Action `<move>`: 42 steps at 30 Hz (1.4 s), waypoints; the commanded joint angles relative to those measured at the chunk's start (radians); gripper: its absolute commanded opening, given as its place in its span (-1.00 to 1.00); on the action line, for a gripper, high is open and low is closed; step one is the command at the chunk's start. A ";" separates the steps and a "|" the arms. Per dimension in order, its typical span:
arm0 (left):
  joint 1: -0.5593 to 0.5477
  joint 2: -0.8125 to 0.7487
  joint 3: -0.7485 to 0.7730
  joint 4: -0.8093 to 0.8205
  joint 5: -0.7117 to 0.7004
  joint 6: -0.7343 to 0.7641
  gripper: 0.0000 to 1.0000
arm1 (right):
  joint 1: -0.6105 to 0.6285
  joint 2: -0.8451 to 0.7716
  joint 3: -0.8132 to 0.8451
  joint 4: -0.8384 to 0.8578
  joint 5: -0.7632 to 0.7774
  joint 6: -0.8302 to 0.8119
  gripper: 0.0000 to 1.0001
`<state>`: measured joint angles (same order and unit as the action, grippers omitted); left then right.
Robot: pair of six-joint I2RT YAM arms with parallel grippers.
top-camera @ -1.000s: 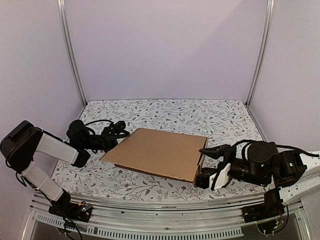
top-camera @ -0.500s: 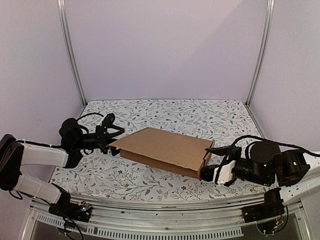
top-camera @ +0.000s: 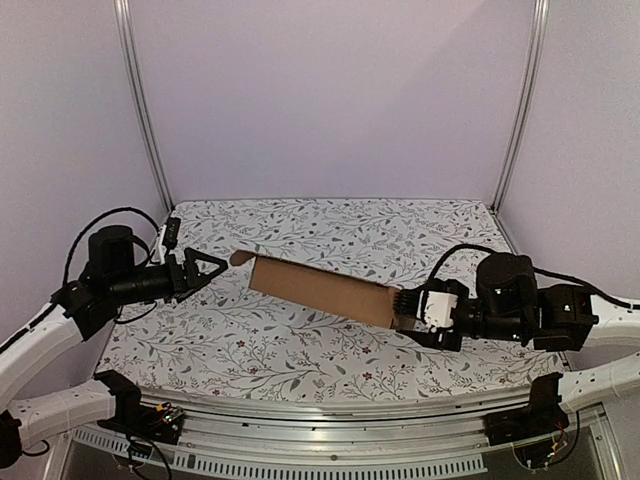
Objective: Fold the paper box
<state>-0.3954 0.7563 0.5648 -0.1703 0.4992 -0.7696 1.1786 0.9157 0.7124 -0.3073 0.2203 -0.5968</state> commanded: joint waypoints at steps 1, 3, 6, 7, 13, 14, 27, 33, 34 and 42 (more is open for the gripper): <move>0.010 -0.037 0.011 -0.130 -0.096 0.098 0.99 | -0.110 0.017 0.004 0.151 -0.300 0.111 -0.23; 0.010 -0.056 0.008 -0.123 -0.100 0.110 0.99 | -0.159 0.035 0.001 0.183 -0.391 0.138 -0.23; 0.010 -0.082 0.009 -0.117 -0.099 0.137 0.99 | -0.229 0.074 -0.013 0.260 -0.525 0.184 -0.25; 0.010 -0.089 0.010 -0.114 -0.094 0.142 0.99 | -0.250 0.086 -0.023 0.292 -0.562 0.198 -0.27; 0.012 -0.119 0.021 -0.110 -0.085 0.182 0.99 | -0.313 0.208 -0.028 0.453 -0.699 0.245 -0.29; 0.011 -0.124 0.021 -0.109 -0.090 0.183 0.99 | -0.318 0.223 -0.024 0.461 -0.719 0.243 -0.29; -0.006 -0.062 0.089 -0.160 -0.068 0.223 0.99 | -0.379 0.432 -0.056 0.571 -0.855 0.204 -0.31; -0.039 -0.038 0.103 -0.175 -0.153 0.225 0.99 | -0.388 0.468 -0.098 0.619 -0.847 0.212 -0.33; -0.050 -0.025 0.106 -0.175 -0.167 0.228 0.98 | -0.387 0.473 -0.103 0.627 -0.842 0.217 -0.33; -0.147 0.073 0.147 -0.218 -0.327 0.262 0.81 | -0.387 0.487 -0.140 0.668 -0.826 0.224 -0.34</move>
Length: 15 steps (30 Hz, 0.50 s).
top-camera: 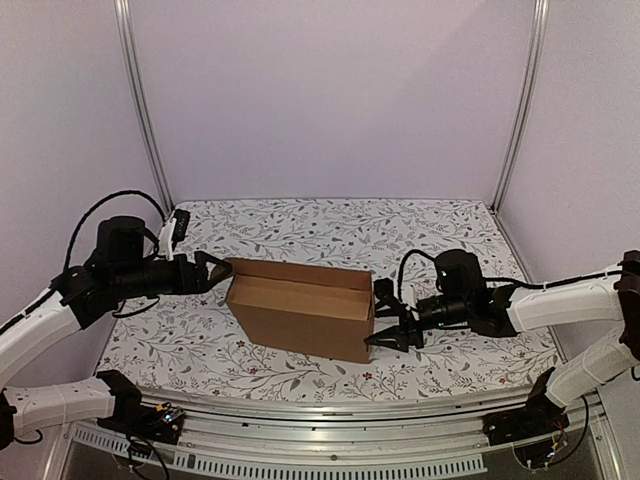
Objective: Fold the paper box
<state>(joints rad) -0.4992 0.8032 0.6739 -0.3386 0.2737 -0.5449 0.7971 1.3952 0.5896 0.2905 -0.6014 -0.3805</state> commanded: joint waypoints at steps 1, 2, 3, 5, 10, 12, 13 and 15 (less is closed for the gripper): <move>-0.052 0.035 0.043 -0.054 -0.109 0.040 0.77 | -0.007 0.010 -0.021 0.075 -0.004 0.009 -0.34; -0.062 0.048 0.049 -0.060 -0.115 0.047 0.72 | -0.006 0.010 -0.025 0.080 -0.001 0.012 -0.34; -0.068 0.057 0.058 -0.068 -0.121 0.051 0.65 | -0.007 0.009 -0.030 0.085 0.001 0.013 -0.34; -0.077 0.069 0.074 -0.086 -0.134 0.061 0.50 | -0.006 0.008 -0.036 0.090 0.003 0.017 -0.34; -0.088 0.087 0.099 -0.107 -0.145 0.076 0.09 | -0.006 0.004 -0.042 0.095 0.006 0.018 -0.34; -0.092 0.097 0.110 -0.115 -0.148 0.080 -0.10 | -0.006 0.002 -0.043 0.097 0.009 0.019 -0.34; -0.092 0.099 0.113 -0.118 -0.149 0.081 -0.19 | -0.006 0.002 -0.045 0.098 0.009 0.019 -0.34; -0.096 0.104 0.118 -0.120 -0.153 0.080 -0.30 | -0.006 0.001 -0.045 0.098 0.010 0.020 -0.34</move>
<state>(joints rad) -0.5770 0.8936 0.7662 -0.4297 0.1425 -0.4778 0.7971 1.3964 0.5613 0.3435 -0.5953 -0.3729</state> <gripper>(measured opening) 0.390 0.597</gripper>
